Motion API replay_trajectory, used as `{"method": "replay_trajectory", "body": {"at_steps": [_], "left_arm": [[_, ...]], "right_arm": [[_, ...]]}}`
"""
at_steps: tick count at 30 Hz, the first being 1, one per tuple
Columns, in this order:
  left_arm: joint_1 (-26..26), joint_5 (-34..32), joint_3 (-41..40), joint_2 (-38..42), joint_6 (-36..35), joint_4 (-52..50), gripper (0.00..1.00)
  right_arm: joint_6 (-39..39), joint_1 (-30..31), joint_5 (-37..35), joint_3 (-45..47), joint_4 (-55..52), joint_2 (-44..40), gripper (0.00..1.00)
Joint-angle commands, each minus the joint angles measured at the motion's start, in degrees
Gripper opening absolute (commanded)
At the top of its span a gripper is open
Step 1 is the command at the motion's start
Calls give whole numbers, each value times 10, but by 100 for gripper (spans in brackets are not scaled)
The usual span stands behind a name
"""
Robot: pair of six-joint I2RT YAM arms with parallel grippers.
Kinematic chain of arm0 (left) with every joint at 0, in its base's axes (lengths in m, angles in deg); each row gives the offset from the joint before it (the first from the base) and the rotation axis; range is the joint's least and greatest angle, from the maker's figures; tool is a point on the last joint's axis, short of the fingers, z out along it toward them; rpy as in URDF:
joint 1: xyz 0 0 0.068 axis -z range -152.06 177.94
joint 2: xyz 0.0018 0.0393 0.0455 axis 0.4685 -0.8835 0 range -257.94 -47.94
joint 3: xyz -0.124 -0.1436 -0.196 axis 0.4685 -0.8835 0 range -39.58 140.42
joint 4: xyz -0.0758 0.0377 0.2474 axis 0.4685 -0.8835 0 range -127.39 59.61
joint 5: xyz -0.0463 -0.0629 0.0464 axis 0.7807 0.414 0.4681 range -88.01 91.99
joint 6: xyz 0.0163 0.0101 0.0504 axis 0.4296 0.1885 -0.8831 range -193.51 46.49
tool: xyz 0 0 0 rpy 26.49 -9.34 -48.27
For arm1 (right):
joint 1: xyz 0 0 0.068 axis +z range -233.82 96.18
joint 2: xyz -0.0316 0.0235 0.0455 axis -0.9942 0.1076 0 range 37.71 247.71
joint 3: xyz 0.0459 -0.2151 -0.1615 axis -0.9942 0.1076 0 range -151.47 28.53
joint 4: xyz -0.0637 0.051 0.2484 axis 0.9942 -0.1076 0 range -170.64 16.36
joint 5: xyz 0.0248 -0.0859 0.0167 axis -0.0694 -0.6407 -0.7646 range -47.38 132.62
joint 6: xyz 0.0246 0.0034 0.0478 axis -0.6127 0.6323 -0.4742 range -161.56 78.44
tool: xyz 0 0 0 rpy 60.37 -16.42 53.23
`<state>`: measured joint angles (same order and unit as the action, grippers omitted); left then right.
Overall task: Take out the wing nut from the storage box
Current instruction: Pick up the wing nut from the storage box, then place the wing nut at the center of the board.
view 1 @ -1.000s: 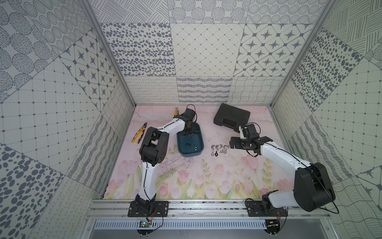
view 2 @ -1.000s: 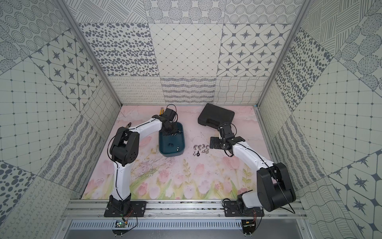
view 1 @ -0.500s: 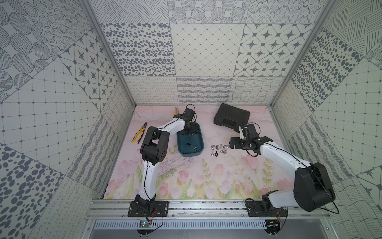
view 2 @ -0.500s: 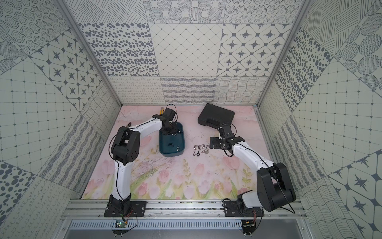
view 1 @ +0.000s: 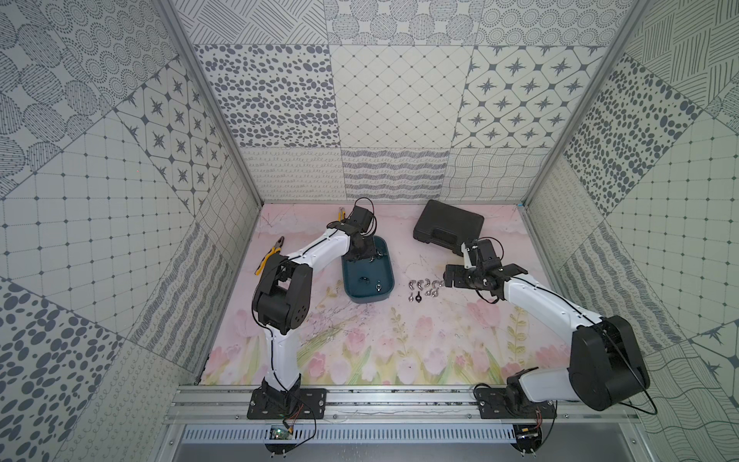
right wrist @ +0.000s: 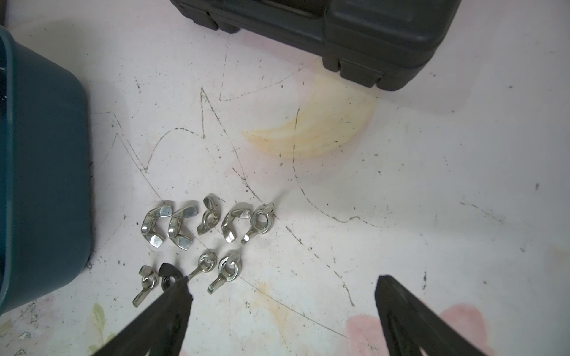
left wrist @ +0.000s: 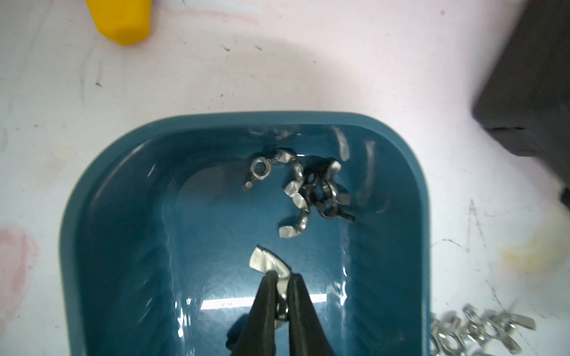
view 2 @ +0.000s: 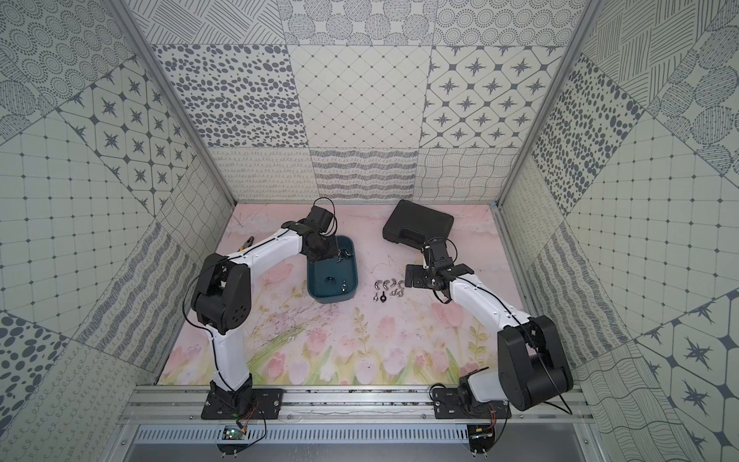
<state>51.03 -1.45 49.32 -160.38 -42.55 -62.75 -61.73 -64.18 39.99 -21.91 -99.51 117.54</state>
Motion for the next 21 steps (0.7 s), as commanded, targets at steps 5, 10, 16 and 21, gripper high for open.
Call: {"method": "replay_trajectory", "body": {"at_steps": [5,10,16,21], "left_arm": [[82,3,-41,91,0,-19,0],[162,7,-34,92,10,-16,0],[250,29,29,16,23,-19,0],[303,31,109,-59,22,-33,0]], "right_arm": [[-13,-37,-4,10,13,-26,97],[-8,-63,-7,3,-5,-26,97],[-9,-89,-14,1,-11,-26,97],[-9,-105,-17,12,-12,-34,97]]}}
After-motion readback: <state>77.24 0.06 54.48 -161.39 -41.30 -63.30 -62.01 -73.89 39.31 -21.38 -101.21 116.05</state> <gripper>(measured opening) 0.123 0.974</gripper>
